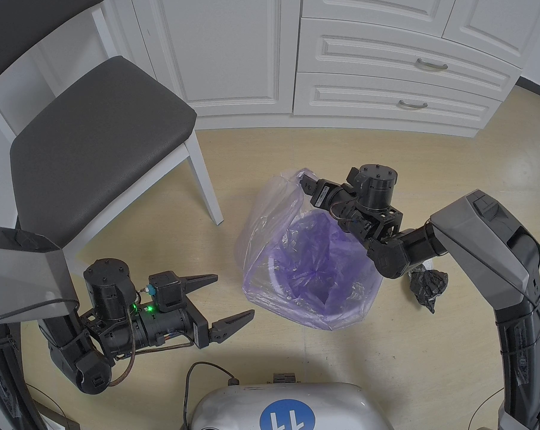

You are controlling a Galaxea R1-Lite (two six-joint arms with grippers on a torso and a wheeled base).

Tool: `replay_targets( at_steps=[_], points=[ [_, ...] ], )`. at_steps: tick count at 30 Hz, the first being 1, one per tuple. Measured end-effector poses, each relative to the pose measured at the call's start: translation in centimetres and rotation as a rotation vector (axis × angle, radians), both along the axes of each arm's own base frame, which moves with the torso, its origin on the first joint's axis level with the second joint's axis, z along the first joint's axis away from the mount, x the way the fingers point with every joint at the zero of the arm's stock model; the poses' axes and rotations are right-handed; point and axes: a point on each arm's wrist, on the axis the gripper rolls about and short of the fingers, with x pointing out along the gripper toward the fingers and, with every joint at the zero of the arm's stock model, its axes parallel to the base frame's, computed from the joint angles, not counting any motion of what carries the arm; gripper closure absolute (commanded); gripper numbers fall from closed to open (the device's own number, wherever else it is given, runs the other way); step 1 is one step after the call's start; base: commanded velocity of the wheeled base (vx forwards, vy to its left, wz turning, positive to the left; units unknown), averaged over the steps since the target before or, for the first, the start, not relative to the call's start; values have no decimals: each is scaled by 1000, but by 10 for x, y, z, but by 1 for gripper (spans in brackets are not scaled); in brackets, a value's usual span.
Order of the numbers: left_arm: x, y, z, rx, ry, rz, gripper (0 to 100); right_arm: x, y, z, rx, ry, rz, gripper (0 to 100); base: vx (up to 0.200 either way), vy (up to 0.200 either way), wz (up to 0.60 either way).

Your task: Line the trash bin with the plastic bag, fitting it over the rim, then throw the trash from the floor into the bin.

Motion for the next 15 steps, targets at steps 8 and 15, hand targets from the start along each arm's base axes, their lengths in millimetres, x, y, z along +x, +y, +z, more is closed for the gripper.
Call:
replay_targets(
  at_steps=[8, 15],
  points=[
    [1, -1, 1, -1, -7, -1, 0, -14, -10, -6, -114, 32, 18, 0, 0, 0, 0],
    [8, -7, 7, 3, -51, 103, 0, -43, -25, 7, -218, 41, 57, 0, 0, 0, 0]
  ],
)
